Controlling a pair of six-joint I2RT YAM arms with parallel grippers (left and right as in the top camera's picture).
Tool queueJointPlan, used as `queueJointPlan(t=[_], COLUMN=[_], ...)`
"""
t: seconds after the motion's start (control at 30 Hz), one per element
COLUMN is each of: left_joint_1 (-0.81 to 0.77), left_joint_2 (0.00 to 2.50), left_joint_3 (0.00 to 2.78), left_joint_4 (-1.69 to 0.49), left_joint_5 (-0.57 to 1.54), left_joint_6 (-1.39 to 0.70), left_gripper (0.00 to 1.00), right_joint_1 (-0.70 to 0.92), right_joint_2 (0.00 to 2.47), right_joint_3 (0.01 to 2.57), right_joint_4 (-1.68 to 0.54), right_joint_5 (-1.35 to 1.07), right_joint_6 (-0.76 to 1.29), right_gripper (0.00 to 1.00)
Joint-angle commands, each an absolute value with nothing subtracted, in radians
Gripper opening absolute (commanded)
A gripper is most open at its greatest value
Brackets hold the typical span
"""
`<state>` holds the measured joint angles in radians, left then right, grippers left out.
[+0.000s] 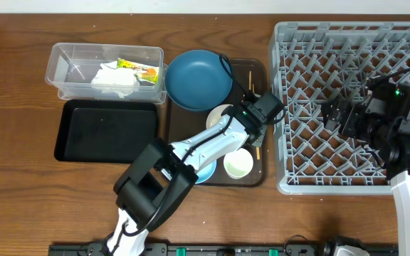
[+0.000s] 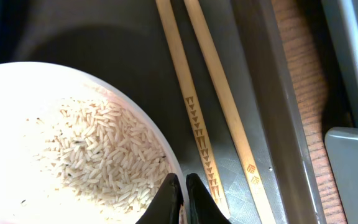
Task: Sort waste into correct bins and load items into the dishwasher rack
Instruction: 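Move left gripper to the pink rice bowl and grasp its rim, then lift the pink bowl and tip the rice onto the black tray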
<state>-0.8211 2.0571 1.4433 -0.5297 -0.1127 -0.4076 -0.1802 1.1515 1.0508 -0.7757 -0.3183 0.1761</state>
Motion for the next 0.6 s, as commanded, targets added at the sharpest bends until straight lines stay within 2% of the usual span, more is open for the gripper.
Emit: queueJointPlan(t=[0.0,0.23,0.57], left_joint_1=[-0.821,-0.821,-0.801], left_joint_2=[2.045,1.98,1.746], left_joint_3=[1.438,1.444,1.459], left_joint_4=[-0.533,-0.567,-0.686], left_joint_5=[-0.117,-0.117,-0.116], left_joint_6=[-0.413,-0.39,-0.39], left_gripper=[0.06,0.06,0.06], right_joint_1=[-0.186,-0.186,-0.186], right_joint_2=[1.152,1.152,1.152], right_joint_3=[1.068,1.068,1.068], right_joint_4=[-0.778,-0.778,-0.778], right_joint_5=[-0.318,-0.318,-0.318], right_joint_6=[0.186,0.186,0.186], right_gripper=[0.99,0.99,0.99])
